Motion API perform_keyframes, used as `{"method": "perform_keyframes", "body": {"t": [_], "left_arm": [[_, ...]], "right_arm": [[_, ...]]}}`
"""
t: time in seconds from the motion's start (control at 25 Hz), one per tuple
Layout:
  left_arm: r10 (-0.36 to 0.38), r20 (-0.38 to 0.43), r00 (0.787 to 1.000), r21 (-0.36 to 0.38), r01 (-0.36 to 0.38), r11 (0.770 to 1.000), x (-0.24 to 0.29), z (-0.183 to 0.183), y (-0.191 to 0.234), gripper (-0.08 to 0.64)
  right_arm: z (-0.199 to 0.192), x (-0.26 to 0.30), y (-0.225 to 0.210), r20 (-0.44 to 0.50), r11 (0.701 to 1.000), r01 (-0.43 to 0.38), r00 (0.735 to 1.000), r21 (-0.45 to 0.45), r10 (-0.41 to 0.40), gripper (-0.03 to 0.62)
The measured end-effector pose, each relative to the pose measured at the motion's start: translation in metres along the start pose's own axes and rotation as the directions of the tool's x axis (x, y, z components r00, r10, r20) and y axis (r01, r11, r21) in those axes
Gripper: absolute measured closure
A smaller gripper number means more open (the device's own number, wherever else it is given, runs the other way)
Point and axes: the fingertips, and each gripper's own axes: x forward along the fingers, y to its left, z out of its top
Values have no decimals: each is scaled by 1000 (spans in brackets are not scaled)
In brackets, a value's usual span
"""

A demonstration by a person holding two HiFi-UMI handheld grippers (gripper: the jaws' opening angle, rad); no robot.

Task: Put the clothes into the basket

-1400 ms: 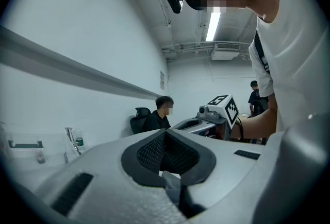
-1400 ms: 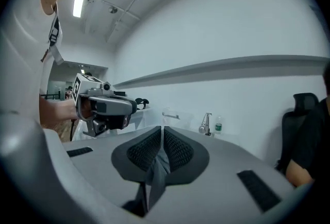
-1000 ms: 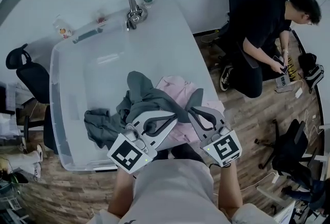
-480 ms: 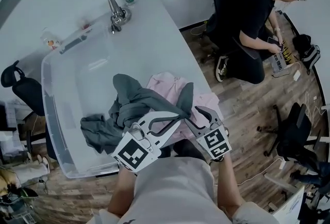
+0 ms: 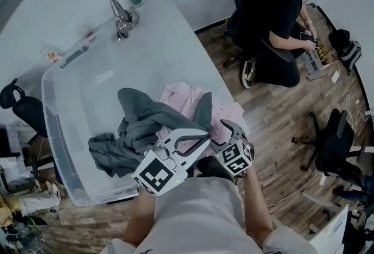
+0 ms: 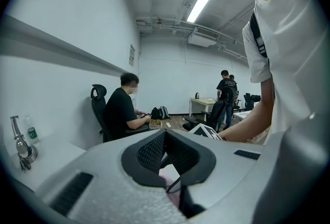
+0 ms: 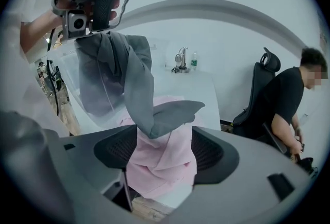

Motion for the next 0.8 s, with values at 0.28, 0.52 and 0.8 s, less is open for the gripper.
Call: {"method": "perform_keyframes", "body": {"t": [0.28,0.52,0.8], "left_arm": [[-26,-11,1000,-7,26,1000,16,-3,-3,555],[-20,-22,1000,-50,19,999,22,-6,0,555],[-37,-33,999,-29,36,999,26,-11,-1,555]], "right_arm": [[-22,23,2,-38,999,-35,999,-10,35,185],[-35,44,4,-44,998,-58,997,-8,58,91],[-57,67,5,-60,998,-64,996,23,65,17]]}}
